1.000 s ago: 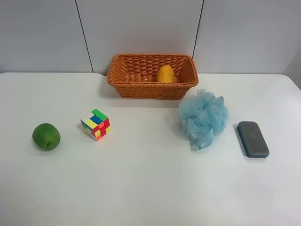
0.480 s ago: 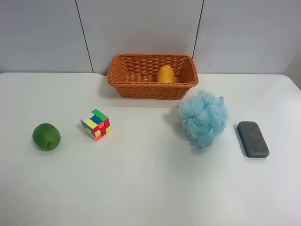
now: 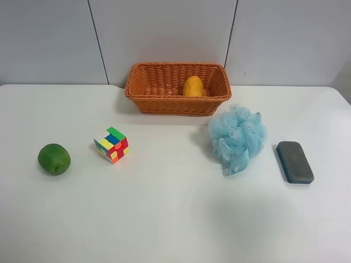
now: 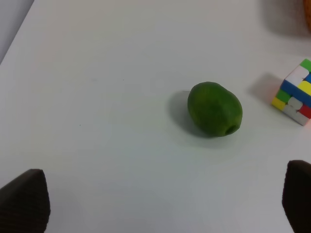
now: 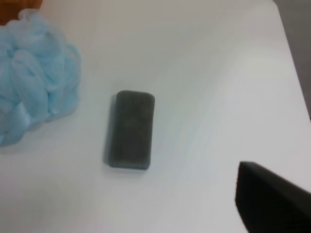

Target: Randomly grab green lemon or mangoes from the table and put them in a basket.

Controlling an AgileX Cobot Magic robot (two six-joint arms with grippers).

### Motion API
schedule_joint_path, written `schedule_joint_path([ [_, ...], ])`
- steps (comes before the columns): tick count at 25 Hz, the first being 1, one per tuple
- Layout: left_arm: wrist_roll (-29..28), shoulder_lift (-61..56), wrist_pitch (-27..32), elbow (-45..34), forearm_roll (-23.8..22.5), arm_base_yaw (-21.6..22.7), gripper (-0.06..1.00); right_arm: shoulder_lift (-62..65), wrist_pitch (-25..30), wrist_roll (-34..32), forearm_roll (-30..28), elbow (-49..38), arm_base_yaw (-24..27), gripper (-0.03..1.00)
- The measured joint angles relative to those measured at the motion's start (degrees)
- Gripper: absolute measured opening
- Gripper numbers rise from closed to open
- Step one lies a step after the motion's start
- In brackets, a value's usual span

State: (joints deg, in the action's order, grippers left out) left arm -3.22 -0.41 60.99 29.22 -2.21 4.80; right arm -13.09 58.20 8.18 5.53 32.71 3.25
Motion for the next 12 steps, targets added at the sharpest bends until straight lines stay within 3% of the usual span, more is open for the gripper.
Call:
schedule_joint_path([
  [12,0.0,0.0,0.0,0.0,0.0,0.0,0.95,13.2,3.0,-4.5,-2.3,-5.0,-0.2,0.99],
])
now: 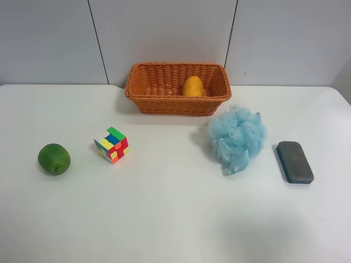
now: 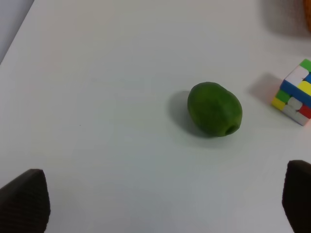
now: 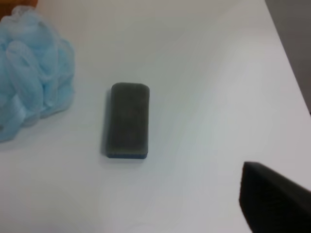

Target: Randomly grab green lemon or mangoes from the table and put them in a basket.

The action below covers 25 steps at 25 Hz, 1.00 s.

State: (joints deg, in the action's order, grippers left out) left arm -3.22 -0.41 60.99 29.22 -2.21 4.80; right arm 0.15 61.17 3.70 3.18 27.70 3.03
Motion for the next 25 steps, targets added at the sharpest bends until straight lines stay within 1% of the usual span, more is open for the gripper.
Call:
schedule_joint_path([
  [3,0.0,0.0,0.0,0.0,0.0,0.0,0.95,0.0,0.0,-0.5,-0.4,-0.1,-1.0,0.99],
  [11,0.0,0.0,0.0,0.0,0.0,0.0,0.95,0.0,0.0,-4.7,-3.5,-0.1,-6.0,0.99],
  [25,0.0,0.0,0.0,0.0,0.1,0.0,0.95,0.0,0.0,-5.2,-4.1,-0.1,-6.1,0.99],
])
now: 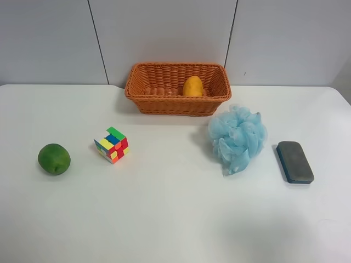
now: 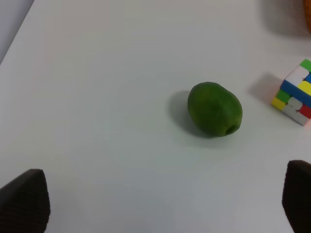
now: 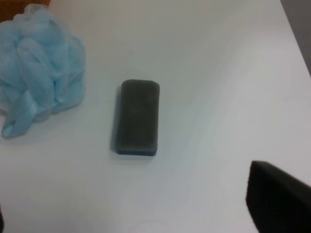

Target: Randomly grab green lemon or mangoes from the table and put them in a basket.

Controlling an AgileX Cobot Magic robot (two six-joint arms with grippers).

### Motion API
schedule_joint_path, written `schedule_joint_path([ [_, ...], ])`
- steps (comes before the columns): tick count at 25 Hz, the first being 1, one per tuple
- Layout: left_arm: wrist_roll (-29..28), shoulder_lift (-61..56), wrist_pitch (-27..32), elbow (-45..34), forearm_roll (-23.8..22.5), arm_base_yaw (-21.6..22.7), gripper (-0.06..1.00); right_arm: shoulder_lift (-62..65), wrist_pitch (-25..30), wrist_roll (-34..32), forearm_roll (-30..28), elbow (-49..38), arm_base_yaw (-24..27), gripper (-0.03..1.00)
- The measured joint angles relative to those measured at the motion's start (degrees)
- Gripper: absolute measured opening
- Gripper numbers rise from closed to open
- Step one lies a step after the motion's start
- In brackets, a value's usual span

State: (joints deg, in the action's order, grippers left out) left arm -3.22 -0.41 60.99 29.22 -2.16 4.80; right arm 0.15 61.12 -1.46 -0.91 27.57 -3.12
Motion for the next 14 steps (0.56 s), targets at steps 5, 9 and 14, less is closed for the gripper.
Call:
schedule_joint_path([
  [5,0.0,0.0,0.0,0.0,0.0,0.0,0.95,0.0,0.0,-0.1,0.0,0.0,0.0,0.99],
  [9,0.0,0.0,0.0,0.0,0.0,0.0,0.95,0.0,0.0,-0.1,0.0,0.0,0.0,0.99],
  [14,0.0,0.0,0.0,0.0,0.0,0.0,0.95,0.0,0.0,-0.1,0.0,0.0,0.0,0.99],
])
